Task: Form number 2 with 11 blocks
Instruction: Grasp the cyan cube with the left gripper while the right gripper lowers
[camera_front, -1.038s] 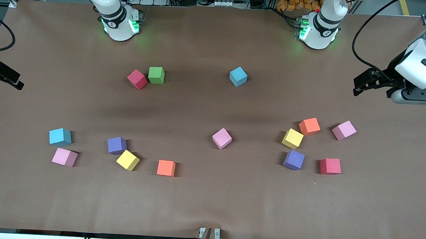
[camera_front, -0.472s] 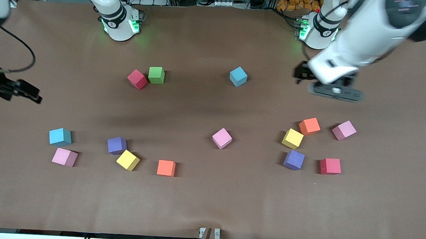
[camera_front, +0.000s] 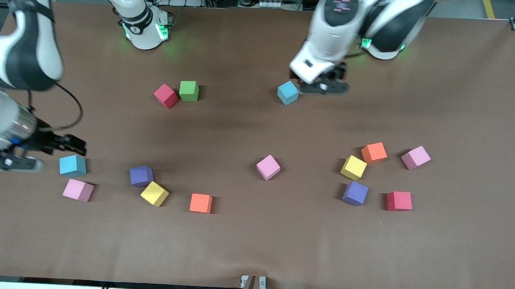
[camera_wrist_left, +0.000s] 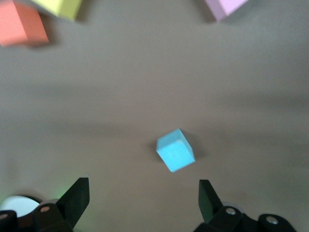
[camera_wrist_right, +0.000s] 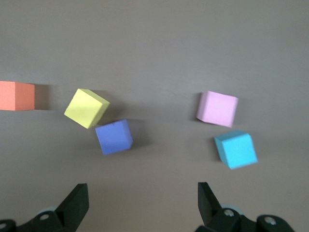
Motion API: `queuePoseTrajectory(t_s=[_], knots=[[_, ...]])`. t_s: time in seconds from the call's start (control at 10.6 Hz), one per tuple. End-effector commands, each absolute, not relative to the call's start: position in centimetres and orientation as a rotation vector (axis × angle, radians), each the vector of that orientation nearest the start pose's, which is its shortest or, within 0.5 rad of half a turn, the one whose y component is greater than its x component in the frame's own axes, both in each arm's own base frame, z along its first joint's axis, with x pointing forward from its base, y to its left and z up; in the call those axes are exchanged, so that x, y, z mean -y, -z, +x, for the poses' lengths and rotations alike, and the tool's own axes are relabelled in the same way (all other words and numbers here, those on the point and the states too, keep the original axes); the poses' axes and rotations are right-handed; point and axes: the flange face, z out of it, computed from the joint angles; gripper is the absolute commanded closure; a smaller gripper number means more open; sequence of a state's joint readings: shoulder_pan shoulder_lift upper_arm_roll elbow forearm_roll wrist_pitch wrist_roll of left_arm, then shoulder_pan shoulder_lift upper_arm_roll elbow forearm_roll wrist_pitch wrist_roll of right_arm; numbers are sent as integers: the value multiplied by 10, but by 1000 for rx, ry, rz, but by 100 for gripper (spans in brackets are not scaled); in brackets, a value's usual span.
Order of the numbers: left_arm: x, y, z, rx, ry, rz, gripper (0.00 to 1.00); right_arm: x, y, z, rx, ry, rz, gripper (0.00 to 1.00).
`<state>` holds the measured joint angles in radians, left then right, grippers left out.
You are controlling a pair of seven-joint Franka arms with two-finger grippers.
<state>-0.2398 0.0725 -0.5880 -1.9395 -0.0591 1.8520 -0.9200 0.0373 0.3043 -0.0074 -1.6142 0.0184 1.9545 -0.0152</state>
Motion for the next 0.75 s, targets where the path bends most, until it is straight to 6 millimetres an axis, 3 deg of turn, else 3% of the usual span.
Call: queuePoseTrajectory(t_s=[0.0,0.28,0.47,0.66], knots=[[428,-394,335,414,-277,-3028,0,-45,-410,657,232,68,-3096,0],[451,-330,284,638,-283,-3024,0,-65,-350,659,400,-43,-3061,0],[469,-292,268,842,-337,-3010,0,-70,-315,658,421,-66,-3053,0],[465,-275,265,828,-304,-2997,0,-70,-291,657,446,-95,-3045,0]])
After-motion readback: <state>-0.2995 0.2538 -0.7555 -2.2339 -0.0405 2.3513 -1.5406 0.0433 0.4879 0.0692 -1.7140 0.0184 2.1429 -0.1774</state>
